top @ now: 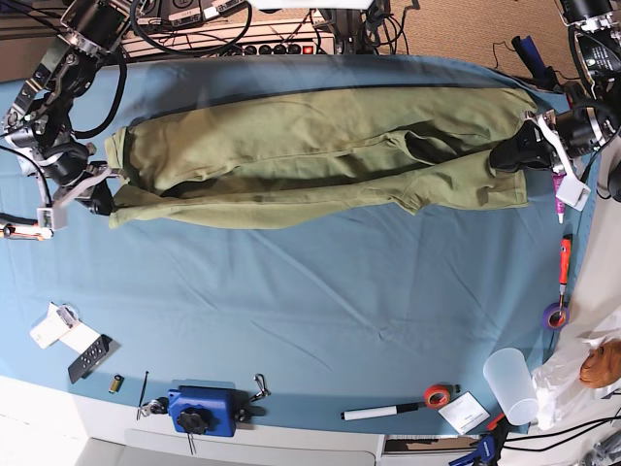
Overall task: Layout the t-shirt on the table in an organized manner, then fold the t-shirt properly
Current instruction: 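Pull the strip ends apart with both grippers to straighten it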
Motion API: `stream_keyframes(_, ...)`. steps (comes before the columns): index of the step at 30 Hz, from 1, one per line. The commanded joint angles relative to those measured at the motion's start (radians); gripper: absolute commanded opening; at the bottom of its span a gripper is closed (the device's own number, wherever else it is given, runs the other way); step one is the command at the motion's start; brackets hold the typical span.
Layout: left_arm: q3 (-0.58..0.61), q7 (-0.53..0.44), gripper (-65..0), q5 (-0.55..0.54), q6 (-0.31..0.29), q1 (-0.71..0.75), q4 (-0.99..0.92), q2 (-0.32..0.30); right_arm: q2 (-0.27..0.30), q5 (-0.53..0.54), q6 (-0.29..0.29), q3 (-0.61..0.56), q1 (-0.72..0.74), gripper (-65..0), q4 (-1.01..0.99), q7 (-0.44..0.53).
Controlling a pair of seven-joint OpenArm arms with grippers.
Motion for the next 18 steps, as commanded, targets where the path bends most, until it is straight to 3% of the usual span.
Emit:
stream_keyframes(1, -0.009, -0.011, -65.0, -0.027, -0.003, -0.005, 0.018, -0.019, 0.017, 0.026, 0.006, 0.019, 0.012, -65.0, 0.019, 0.032)
stream_keyframes(13, -0.103, -0.003, -65.0, -0.029, -0.003, 0.003, 0.018, -0.019, 0.017, 0.047, 0.005, 0.043, 0.012, -65.0, 0.019, 0.008)
stream_keyframes(18, -0.104, 0.005, -65.0, -0.089, -0.003, 0.059, 0.018, -0.019, 0.017, 0.047, 0.005, 0.043, 0.010, -65.0, 0.019, -0.042)
